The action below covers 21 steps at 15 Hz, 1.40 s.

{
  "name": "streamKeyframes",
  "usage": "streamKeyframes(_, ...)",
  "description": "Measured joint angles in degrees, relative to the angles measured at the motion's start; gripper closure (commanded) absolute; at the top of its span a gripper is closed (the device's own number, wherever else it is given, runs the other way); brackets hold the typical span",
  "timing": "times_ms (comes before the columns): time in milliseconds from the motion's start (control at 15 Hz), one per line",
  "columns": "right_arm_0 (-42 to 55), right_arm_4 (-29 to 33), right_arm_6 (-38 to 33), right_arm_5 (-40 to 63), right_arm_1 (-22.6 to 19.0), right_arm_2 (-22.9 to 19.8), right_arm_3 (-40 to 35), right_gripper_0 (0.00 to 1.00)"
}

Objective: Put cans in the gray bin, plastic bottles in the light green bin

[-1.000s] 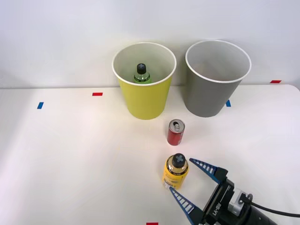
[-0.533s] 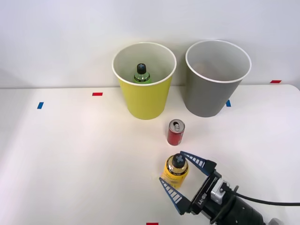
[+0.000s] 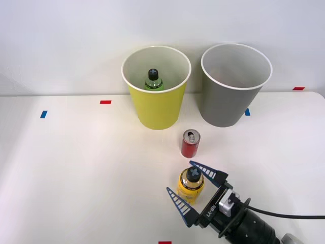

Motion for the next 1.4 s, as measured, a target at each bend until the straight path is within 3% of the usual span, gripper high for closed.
streamKeyframes(67,0.0,0.1,0.0,0.0,0.0,0.0,0.0,0.98)
streamKeyframes(800,0.2,-0.9,-0.4,-0.2,-0.3,0.0,-0.2,1.00)
streamKeyframes(1200,0.5,-4.6,-4.6,-0.2,-3.4,0.1,-7.0,1.00)
streamKeyframes(1400,0.6,-4.7,-6.9,5.3,-3.9,0.2,-13.3,1.00)
